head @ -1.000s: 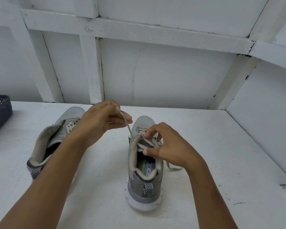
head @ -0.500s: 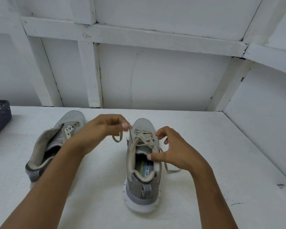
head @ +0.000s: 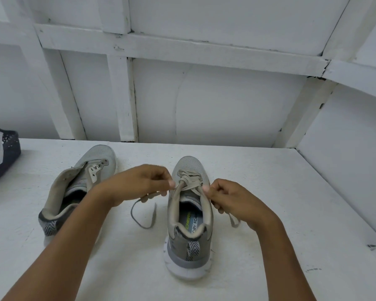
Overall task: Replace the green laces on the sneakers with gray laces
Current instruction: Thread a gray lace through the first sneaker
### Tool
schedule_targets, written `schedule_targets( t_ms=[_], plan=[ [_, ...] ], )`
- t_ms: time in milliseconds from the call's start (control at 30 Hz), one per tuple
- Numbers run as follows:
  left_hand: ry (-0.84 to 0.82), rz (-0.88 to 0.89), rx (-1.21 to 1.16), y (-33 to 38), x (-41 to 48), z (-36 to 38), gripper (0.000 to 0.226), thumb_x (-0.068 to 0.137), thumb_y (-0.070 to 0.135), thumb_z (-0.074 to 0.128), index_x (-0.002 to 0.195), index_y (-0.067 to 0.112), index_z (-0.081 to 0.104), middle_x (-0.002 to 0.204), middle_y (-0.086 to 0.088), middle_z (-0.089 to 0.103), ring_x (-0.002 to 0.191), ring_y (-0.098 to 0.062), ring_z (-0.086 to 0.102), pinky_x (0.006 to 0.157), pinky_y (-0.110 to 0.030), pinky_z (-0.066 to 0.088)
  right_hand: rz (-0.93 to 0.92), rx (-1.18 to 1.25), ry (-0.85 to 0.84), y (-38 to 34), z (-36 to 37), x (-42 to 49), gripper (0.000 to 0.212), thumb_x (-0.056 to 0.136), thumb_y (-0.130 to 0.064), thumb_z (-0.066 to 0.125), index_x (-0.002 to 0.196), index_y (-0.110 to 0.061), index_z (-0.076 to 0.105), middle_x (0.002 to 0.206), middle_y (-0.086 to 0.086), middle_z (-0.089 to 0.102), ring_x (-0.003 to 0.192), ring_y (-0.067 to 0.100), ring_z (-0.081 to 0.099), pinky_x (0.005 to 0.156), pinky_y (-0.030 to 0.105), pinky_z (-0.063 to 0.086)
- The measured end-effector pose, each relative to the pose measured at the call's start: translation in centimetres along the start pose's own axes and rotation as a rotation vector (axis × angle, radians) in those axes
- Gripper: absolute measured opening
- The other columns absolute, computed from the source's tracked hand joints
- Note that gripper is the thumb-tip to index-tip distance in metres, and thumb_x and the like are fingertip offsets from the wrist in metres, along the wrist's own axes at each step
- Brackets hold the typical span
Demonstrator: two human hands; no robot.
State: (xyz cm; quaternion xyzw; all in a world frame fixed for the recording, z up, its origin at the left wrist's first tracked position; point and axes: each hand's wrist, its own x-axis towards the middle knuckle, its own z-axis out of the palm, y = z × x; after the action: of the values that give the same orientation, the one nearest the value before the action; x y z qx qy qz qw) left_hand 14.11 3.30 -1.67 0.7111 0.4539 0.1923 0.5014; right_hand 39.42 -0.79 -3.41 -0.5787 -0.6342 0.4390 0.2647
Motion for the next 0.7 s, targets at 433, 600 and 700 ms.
schedule_targets(
  t_ms=[433, 600, 700],
  plan=[
    [-0.086, 0.034, -0.076, -0.6, 0.5, -0.5, 0.014, 0.077, 0.026, 0.063, 0.071, 0.016, 0.071, 0.074, -0.006, 0.068, 0.072, -0.014, 0.059, 0.076, -0.030, 0.047, -0.024, 0.235, -0.056, 0.8, -2.2, -0.3, 0.036, 0.096, -0.028, 0.059, 0.062, -0.018, 0.055, 0.060, -0.001, 0.052, 0.061, 0.012, 0.051, 0.068, 0.028, 0.041],
    [-0.054, 0.079, -0.168, -0.1, 0.3, -0.7, 0.027, 0.085, 0.030, 0.063, 0.068, 0.009, 0.063, 0.072, -0.007, 0.065, 0.071, -0.015, 0.058, 0.073, -0.026, 0.050, -0.061, 0.440, 0.044, 0.5, -1.8, 0.3, 0.031, 0.082, -0.040, 0.063, 0.076, -0.009, 0.064, 0.075, 0.003, 0.063, 0.078, 0.016, 0.061, 0.069, 0.030, 0.048],
    [0.101, 0.030, -0.058, -0.6, 1.3, -0.6, 0.033, 0.093, 0.031, 0.066, 0.075, 0.003, 0.065, 0.078, -0.009, 0.068, 0.073, -0.009, 0.061, 0.079, -0.034, 0.050, -0.029, 0.379, 0.127, 0.7, -1.4, 1.4, 0.020, 0.091, -0.027, 0.066, 0.083, -0.009, 0.062, 0.084, 0.003, 0.067, 0.084, 0.014, 0.064, 0.069, 0.028, 0.049]
  ],
)
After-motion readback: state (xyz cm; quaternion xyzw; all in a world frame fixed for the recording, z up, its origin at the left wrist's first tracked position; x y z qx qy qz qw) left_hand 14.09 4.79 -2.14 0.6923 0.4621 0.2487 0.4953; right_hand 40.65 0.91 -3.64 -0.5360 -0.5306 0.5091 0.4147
